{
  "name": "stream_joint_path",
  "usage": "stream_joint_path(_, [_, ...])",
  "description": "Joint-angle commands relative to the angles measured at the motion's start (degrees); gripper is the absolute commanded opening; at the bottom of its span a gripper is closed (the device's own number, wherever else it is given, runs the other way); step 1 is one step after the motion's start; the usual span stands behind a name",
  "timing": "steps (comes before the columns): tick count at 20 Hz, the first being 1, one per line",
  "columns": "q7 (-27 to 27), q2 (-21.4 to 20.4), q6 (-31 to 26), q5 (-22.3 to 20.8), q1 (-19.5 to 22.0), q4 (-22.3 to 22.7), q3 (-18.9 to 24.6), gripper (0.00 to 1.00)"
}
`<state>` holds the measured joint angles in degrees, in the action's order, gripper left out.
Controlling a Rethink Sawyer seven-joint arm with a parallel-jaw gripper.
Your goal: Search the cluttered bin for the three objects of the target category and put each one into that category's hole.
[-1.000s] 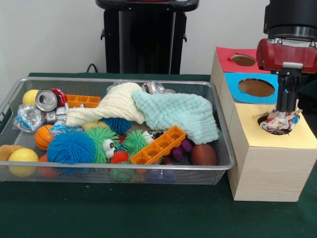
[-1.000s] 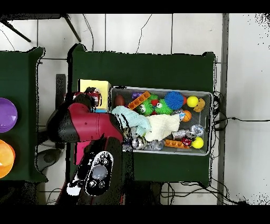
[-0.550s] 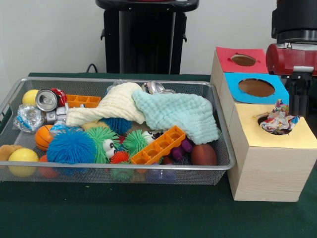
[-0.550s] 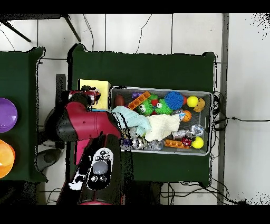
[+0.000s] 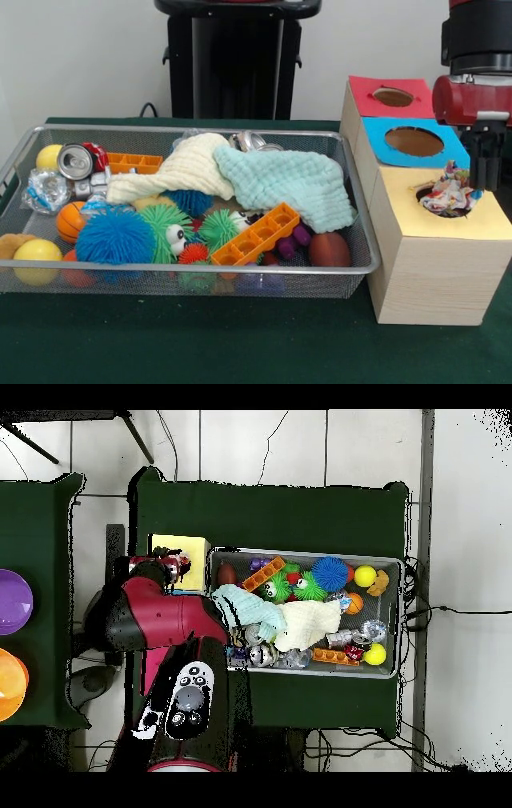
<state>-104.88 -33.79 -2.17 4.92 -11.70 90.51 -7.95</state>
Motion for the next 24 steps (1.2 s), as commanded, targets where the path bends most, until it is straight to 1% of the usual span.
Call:
stream_joint_path(1, [-9.65, 3.26, -4.33, 1.70, 0.92, 2.47, 3.08, 0.00])
stream_joint_path(7, [-9.64, 3.71, -5.31, 1.96, 0.44, 2.10, 2.36, 0.00])
stream_joint_path(11, [-9.44, 3.81, -5.46, 1.90, 1.73, 2.76, 4.44, 0.00])
stream_joint_path(15, [-9.29, 4.05, -5.67, 1.86, 2.06, 2.91, 5.03, 0.00])
stream_joint_path(24, [-9.76, 4.65, -6.29, 2.47, 1.88, 2.74, 4.76, 0.00])
